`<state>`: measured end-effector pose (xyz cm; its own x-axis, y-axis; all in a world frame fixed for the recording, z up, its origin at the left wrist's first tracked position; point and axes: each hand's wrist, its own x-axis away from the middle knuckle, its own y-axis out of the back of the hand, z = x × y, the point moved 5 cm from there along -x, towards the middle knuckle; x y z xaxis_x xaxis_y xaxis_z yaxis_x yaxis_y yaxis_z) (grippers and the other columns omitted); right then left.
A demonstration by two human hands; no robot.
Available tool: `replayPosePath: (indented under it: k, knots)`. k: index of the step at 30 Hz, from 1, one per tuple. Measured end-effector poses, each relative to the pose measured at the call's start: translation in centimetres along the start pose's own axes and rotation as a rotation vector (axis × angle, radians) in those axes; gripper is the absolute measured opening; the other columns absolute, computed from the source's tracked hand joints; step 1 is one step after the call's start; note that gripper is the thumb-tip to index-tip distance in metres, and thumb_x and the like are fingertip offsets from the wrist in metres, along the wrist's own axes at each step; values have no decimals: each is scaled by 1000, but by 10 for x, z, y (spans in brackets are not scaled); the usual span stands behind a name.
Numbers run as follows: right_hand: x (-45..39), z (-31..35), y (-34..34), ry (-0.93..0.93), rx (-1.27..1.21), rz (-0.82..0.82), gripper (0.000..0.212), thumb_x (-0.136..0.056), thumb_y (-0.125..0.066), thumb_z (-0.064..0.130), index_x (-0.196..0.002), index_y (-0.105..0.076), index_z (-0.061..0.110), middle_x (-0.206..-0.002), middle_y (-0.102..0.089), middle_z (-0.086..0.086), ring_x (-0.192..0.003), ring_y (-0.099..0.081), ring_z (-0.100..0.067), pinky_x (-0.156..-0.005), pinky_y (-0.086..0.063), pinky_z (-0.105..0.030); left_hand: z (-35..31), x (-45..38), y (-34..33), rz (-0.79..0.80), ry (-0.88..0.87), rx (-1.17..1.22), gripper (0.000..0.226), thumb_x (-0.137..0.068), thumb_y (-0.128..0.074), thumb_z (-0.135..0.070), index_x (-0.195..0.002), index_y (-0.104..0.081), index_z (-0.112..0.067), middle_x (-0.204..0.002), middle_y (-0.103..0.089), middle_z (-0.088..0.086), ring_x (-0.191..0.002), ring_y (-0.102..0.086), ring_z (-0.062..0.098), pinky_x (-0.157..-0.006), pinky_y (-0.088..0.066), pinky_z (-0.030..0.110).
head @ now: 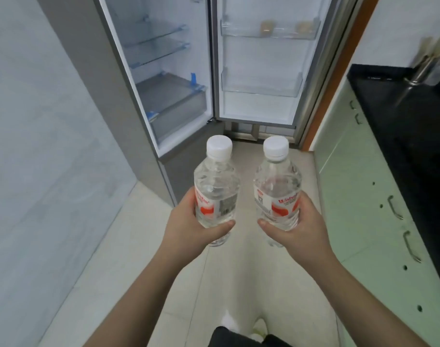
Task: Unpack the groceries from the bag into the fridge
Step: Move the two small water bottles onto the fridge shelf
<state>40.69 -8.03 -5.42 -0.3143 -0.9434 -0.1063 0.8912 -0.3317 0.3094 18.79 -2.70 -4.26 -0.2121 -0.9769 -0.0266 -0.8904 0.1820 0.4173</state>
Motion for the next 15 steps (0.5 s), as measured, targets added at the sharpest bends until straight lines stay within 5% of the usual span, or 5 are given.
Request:
replayPosePath:
  k: [8, 15]
  knots:
    - [-97, 2, 30, 37, -51, 103, 58, -64, -87, 23, -113, -57, 32, -101, -70, 15, -90, -66, -1, -75, -52, -20, -34, -73, -19, -92, 34, 99, 61, -59, -89, -29, -113, -60, -28, -102, -73, -11, -94, -70, 8, -85, -56, 40]
    - [-154, -4, 21, 44, -80, 155, 56, -64, -87, 23, -110, -57, 35, -97, -68, 22, -88, -66, 2, -71, -50, -13, -32, -118, -14, -167, 87, 98, 56, -64, -90, -18, -111, -62, -28, -100, -74, -12, -92, -70, 7, -83, -56, 35]
